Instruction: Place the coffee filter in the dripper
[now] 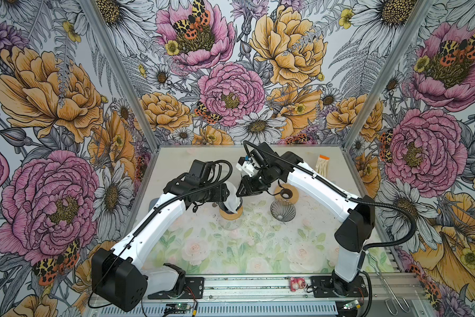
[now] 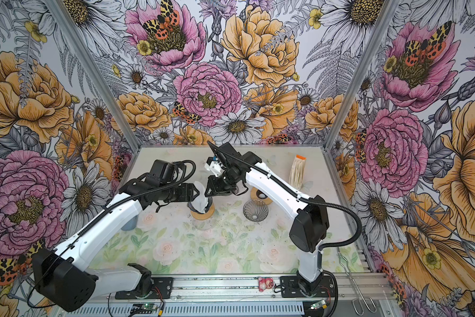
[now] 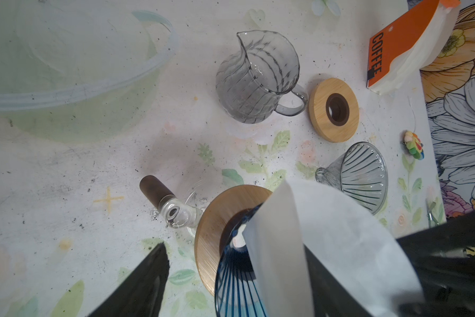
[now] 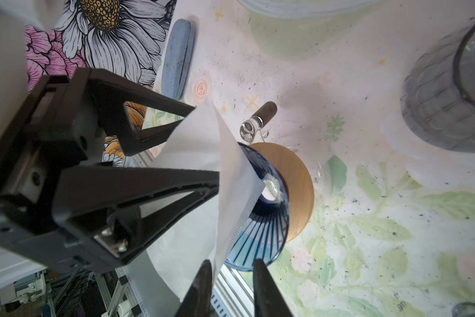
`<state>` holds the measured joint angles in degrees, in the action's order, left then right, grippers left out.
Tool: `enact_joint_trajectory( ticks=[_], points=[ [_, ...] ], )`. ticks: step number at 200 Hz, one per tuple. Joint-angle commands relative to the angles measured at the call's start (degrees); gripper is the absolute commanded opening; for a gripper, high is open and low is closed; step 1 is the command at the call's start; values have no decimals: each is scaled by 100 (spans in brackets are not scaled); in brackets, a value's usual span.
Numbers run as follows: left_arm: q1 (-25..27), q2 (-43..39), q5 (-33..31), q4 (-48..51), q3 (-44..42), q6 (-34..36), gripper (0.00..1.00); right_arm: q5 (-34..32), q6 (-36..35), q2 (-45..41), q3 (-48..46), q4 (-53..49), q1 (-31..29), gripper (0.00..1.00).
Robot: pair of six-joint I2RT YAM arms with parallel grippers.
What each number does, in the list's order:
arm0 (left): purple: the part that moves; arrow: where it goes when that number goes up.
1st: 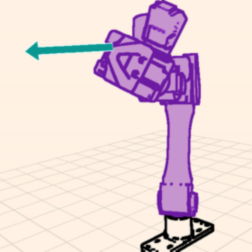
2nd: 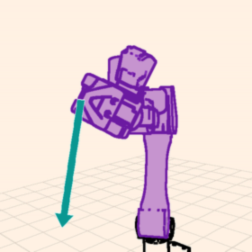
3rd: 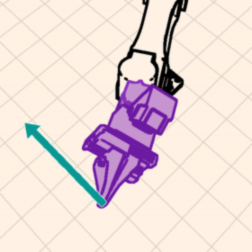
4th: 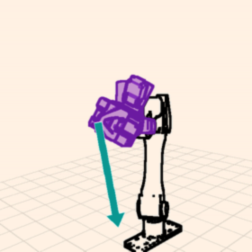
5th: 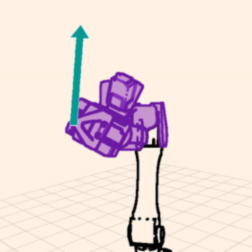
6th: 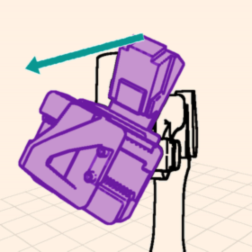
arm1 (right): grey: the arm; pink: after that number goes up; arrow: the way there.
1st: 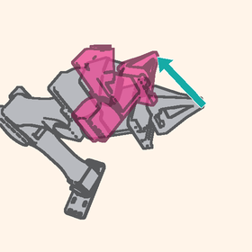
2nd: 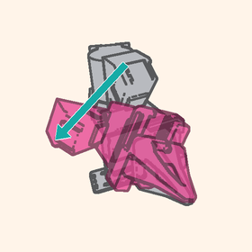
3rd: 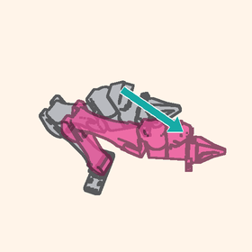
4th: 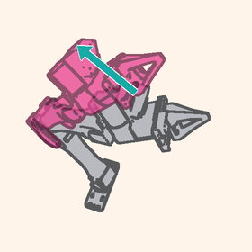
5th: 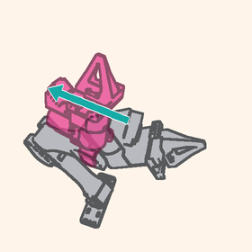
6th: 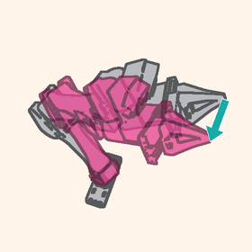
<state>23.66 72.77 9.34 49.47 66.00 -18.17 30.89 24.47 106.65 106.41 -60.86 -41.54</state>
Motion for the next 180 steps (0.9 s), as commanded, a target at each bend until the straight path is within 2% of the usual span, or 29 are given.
enact_joint_trajectory(
  ticks=[1, 97, 142, 180],
  points=[
    [-81, 31, 144, -157, 173, 113, 72, -360, -21, 92, 216, 22, 1, 33],
    [-112, -18, 273, -161, -23, 146, 69, -1328, -137, 259, 387, 3, -329, 54],
    [-150, -62, 257, -156, -95, 146, 68, -1844, -179, 423, 466, -64, -356, 56],
    [-253, -137, 265, -153, -213, 126, 66, -1966, -205, 610, 540, -171, -548, 57]
  ],
)
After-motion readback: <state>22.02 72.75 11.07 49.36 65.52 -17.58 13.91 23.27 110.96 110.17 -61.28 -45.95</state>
